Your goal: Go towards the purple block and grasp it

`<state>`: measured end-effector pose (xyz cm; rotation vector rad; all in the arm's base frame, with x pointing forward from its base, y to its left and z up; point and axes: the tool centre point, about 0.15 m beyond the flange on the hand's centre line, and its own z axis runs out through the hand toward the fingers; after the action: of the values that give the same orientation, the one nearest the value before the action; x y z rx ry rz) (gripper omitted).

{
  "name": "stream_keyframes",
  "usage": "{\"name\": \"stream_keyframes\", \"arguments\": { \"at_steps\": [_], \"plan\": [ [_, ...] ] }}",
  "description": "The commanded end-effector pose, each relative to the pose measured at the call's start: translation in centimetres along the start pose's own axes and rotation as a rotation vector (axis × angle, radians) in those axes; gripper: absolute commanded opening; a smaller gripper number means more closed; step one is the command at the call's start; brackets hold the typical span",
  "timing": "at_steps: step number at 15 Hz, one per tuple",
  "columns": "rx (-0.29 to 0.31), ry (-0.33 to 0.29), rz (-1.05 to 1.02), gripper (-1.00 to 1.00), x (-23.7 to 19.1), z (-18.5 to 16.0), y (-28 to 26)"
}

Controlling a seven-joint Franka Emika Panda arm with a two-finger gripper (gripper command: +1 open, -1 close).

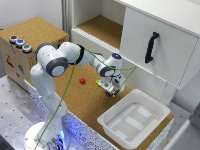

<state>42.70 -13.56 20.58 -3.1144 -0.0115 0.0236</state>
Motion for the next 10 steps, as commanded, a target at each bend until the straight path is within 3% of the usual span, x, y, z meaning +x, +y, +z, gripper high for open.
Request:
{"name": "stream_keyframes", "arguments": {
  "at_steps": [1, 9, 10],
  "plan": [
    [0.020, -0.016, 0.004, -1.00, 1.9, 1.8, 0.0],
    [0.002, 0.015, -0.004, -1.00, 1.6, -1.9, 0.2],
    [0.021, 0.007, 0.025, -1.00, 1.7, -2.2, 0.4]
  ]
}}
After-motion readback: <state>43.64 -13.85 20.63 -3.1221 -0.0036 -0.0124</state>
